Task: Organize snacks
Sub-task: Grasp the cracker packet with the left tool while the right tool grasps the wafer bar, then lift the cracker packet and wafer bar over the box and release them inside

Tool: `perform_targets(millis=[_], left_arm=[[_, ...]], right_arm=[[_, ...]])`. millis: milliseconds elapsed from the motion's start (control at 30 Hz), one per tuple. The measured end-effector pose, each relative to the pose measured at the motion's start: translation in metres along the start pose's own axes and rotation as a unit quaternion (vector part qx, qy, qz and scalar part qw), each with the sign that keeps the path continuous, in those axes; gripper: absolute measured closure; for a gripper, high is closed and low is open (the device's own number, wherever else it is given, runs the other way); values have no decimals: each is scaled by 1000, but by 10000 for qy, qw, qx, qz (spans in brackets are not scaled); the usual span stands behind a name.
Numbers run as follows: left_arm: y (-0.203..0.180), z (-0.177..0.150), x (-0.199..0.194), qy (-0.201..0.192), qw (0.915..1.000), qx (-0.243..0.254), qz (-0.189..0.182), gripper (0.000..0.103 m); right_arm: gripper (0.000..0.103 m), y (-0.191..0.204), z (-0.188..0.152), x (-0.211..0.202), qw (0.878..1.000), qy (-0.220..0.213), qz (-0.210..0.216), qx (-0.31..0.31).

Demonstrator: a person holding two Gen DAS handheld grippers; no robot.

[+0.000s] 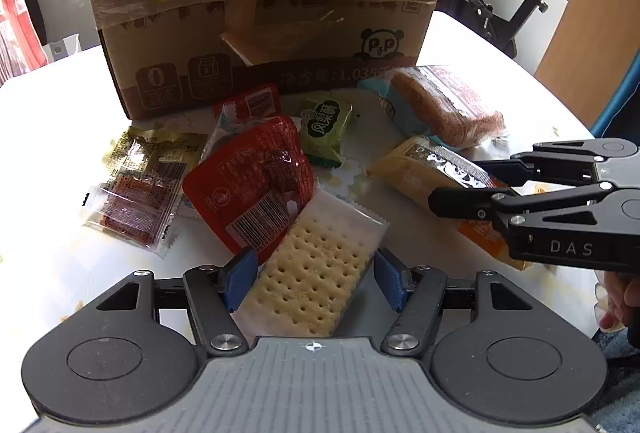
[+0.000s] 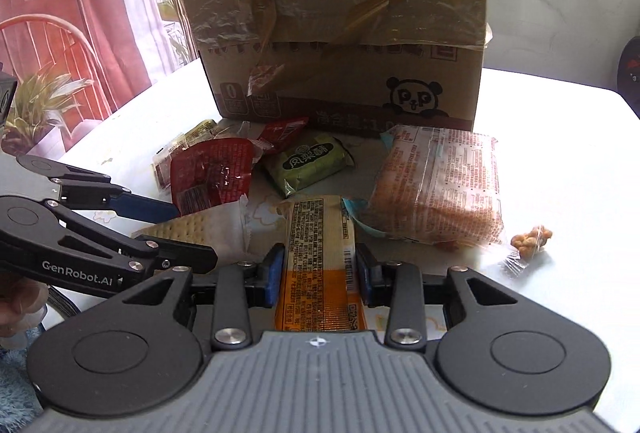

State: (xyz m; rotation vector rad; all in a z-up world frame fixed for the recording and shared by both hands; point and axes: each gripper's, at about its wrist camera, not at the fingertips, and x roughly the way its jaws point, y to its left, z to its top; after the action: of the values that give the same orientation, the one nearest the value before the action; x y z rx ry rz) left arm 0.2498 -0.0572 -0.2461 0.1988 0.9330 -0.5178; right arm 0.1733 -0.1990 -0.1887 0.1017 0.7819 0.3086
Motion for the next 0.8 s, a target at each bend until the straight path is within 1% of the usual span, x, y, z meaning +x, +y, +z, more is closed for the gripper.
perform_targets(millis=[100,133,200,233,300,467,600,733,800], left_arm=[[-8,-5,3,-39,9994,319,128,36],[-10,-6,2,-79,9989,420,167,38],[-9,-6,2,-119,9989,450,82,48],[-9,-5,0,-108,9989,451,76,50],[-8,-7,-2,-109,9990,426,56,52],[-4,-8,-9,-131,9996,245,-73,53],[-1,-4,-22,-385,9989,56,-273,54],[3,4,-39,-689,9964,-139,-483,54],[4,8,-47,-839,9950,-164,-525,54]], right_arm=[[65,0,-1,0,10000,-10,-20,30],[65,0,-1,0,10000,-4,-20,24],[65,1,-2,1,10000,22,-2,28],[65,1,-3,2,10000,39,7,34],[65,1,-4,2,10000,22,1,33],[65,0,-6,2,10000,20,1,47],[65,0,-6,3,10000,42,14,75],[65,1,1,-10,9996,-240,99,79],[65,2,6,-19,9990,-411,136,54]])
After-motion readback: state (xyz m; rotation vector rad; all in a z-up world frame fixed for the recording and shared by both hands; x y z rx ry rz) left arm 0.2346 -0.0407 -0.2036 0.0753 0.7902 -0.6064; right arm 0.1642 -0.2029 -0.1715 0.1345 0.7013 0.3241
